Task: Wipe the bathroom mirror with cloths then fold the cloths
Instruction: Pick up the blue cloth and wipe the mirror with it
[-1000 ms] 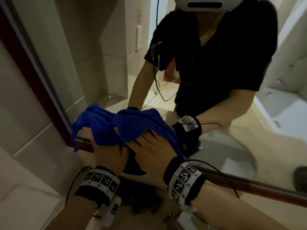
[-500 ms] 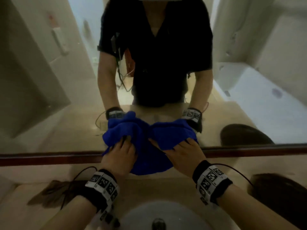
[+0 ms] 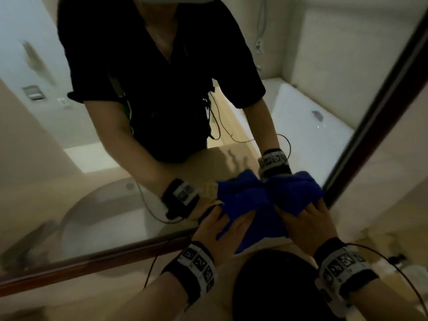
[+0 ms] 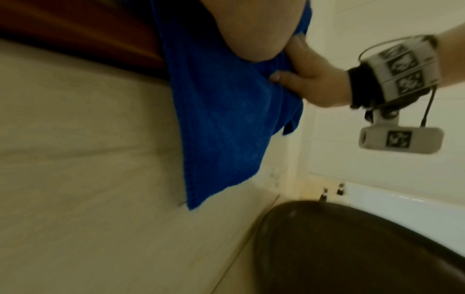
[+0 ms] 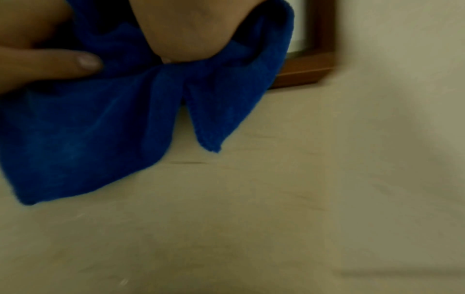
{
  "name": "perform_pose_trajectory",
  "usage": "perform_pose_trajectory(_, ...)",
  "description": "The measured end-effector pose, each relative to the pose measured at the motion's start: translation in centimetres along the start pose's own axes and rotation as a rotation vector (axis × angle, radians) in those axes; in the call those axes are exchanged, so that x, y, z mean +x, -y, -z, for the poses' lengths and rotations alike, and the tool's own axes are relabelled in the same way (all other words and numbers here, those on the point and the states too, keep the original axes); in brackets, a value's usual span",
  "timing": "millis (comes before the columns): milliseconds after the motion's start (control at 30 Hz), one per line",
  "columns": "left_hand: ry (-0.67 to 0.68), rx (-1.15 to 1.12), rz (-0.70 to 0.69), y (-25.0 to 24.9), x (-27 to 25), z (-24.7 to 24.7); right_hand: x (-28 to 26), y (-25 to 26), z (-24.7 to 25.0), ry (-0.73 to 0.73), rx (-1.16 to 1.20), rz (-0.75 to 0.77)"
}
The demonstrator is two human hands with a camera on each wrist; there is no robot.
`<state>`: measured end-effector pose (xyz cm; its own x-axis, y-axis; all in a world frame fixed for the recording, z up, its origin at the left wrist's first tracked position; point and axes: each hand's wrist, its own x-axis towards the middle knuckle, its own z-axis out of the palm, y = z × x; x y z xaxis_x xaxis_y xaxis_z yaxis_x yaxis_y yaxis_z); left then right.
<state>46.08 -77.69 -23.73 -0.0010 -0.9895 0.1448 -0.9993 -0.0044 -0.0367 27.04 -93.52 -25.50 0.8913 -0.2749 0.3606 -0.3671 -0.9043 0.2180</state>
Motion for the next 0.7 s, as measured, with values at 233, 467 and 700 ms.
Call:
perform_pose_trajectory(233, -0.397, 0.193, -0.145, -3.4, 4.4, 1.8, -1.0, -3.9, 0.4, -0.216, 0.114, -0.142)
perform_pose_trajectory(467, -0.46, 0.107, 0.009, -4.7, 4.1, 8.2, -2.0, -2.1, 3.9, -0.204, 0.407, -0.165)
perform_pose_trajectory(700, -0.303, 0.155, 0.247, -5.6, 1.3, 10.2, -5.4, -2.6, 10.0, -0.225, 0.493, -0.257)
